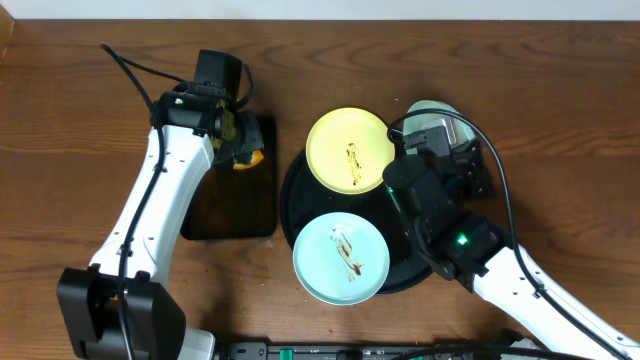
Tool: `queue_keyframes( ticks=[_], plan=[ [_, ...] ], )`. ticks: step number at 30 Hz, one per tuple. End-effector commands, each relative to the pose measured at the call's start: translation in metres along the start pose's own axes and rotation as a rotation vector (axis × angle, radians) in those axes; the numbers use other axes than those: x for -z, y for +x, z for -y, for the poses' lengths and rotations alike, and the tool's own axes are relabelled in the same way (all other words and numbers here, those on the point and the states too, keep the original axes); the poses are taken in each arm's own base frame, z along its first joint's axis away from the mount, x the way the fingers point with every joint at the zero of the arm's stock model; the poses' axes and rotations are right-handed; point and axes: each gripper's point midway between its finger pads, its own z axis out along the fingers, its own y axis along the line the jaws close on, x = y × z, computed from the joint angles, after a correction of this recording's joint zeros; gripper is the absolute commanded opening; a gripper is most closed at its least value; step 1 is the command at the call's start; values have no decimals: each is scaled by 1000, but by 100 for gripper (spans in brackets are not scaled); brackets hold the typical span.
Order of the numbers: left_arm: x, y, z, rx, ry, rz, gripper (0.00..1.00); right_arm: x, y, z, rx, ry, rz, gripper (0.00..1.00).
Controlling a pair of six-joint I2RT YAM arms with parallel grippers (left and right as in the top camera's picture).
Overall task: Clean dirty plates on tray and stack at the side
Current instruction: 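Lift the pale green plate with right gripper and set it right of tray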
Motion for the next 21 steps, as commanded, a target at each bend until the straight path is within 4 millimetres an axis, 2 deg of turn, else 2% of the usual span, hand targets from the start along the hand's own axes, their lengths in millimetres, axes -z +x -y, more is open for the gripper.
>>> queue_keyframes(
  ticks=[1, 3, 7, 10, 14, 18, 21],
  plan=[
    [8, -2, -3, 9, -4, 22, 7, -8, 6, -4, -207, -70, -42, 1],
    [8, -2, -3, 9, -4, 21, 7, -17, 14, -2, -257, -81, -78, 1],
    [8, -1, -3, 9, -7, 15, 7, -55, 45, 28, -352, -33, -204, 1],
    [8, 0, -4, 9, -9, 11, 7, -79, 78, 48, -474, -22, -319, 1],
    [8, 0, -4, 9, -8, 11, 8, -107, 142, 73, -722, -34, -500, 1],
    [8, 0, -3, 9, -7, 11, 7, -122, 196, 82, -827, -16, -642, 1],
    [8, 1, -2, 9, -2, 9, 7, -134, 222, 76, -865, -29, -717, 1]
  ],
)
